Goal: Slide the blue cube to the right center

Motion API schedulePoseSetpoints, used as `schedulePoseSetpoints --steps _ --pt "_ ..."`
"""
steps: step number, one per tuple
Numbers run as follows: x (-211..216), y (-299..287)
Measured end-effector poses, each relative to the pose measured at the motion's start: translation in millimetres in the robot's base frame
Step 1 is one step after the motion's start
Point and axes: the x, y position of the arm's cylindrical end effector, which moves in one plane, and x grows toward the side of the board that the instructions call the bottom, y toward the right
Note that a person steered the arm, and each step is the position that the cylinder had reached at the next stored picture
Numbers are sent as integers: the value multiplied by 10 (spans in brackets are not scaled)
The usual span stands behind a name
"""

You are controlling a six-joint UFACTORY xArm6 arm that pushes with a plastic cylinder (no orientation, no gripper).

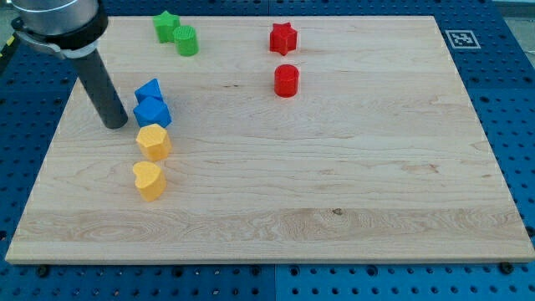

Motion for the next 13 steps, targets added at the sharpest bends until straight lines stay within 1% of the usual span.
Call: schedulePoseSetpoints --steps 3,4,5,8,9,11,13 --pt "0 1030" --pt "-28 1281" --pt "-170 1376" --pt "-361 1393" --pt "-307 1582" --pt "-306 2234" --pt "-316 3040"
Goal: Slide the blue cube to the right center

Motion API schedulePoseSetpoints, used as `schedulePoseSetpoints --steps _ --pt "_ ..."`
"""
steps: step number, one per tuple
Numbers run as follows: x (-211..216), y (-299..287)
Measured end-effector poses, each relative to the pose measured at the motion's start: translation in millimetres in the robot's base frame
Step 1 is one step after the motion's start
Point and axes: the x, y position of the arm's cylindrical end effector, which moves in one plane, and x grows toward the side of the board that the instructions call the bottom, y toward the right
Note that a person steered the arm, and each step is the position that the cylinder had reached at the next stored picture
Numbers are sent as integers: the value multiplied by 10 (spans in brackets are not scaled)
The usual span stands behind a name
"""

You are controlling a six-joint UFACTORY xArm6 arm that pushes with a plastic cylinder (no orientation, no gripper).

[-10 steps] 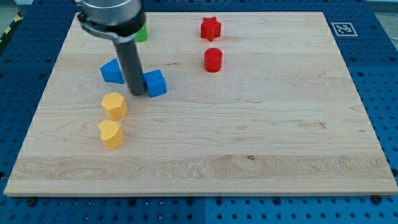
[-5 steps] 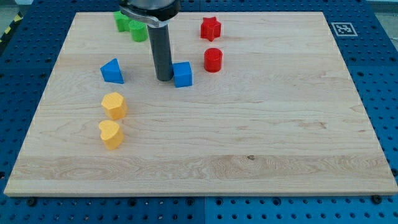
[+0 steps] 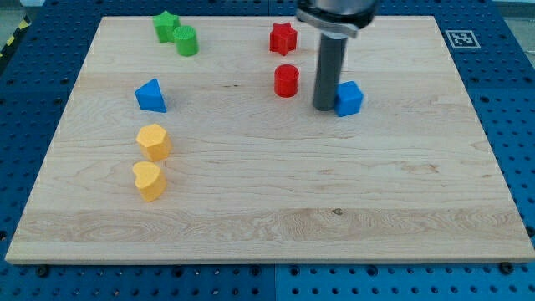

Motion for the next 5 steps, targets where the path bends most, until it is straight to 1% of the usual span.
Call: schedulePoseSetpoints --steps 2,3,4,5 --pt "-101 857" --pt "-96 1112" --pt "-16 831" --pt "121 60"
